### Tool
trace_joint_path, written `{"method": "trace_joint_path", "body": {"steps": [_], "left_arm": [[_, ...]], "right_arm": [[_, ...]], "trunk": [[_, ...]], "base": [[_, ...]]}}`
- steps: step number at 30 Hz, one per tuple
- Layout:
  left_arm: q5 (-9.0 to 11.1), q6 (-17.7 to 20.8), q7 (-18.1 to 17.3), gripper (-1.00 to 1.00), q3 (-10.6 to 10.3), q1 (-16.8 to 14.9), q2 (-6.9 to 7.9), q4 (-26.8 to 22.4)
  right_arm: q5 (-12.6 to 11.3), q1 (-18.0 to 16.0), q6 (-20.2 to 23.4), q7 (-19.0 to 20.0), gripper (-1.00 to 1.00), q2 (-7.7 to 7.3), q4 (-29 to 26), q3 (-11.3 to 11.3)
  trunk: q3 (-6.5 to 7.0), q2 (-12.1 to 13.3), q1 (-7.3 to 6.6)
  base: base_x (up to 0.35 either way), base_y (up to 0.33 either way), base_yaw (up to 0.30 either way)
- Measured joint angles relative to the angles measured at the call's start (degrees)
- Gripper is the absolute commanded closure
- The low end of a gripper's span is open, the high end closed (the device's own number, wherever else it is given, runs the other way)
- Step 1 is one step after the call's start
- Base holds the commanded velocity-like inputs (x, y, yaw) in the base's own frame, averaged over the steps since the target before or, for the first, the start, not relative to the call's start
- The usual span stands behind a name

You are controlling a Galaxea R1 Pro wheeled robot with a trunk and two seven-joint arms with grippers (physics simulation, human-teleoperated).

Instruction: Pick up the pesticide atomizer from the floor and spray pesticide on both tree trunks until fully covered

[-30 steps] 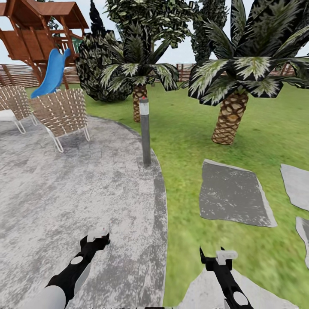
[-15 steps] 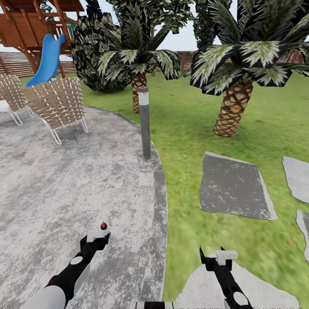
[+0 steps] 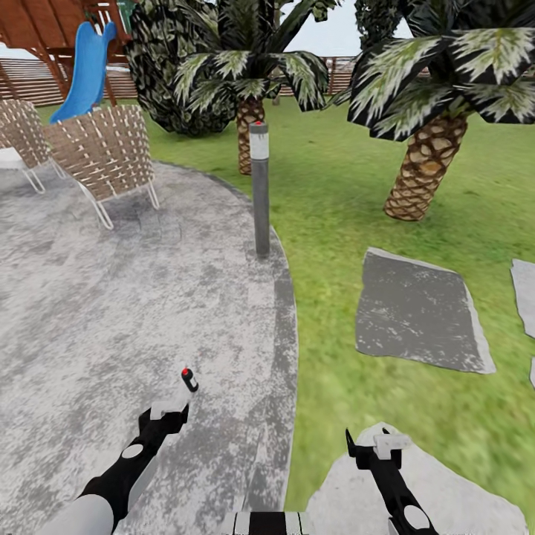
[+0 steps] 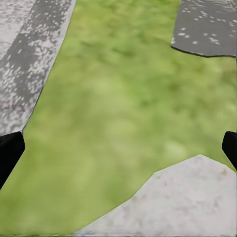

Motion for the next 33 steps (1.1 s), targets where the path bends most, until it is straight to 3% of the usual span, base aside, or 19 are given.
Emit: {"method": "trace_joint_path", "body": {"steps": [10, 25, 33], "left_arm": [[0.00, 0.00, 0.00, -1.00, 0.00, 0.00, 0.00, 0.07], [0.00, -0.08, 0.00, -1.00, 0.00, 0.00, 0.00, 0.09], [0.00, -3.97, -0.04, -1.00, -0.11, 0.47, -0.08, 0.33]], "right_arm": [[0.00, -0.01, 0.00, 0.00, -1.00, 0.00, 0.00, 0.00], [0.00, -0.01, 0.00, 0.02, -1.00, 0.00, 0.00, 0.08], [0.00, 0.00, 0.00, 0.01, -1.00, 0.00, 0.03, 0.08]], "trunk": [[-3.03, -0.13, 0.26], [-6.41, -0.34, 0.64], [-6.42, -0.34, 0.64]], "base": [[0.000, 0.000, 0.004], [0.000, 0.000, 0.000], [0.000, 0.000, 0.000]]}}
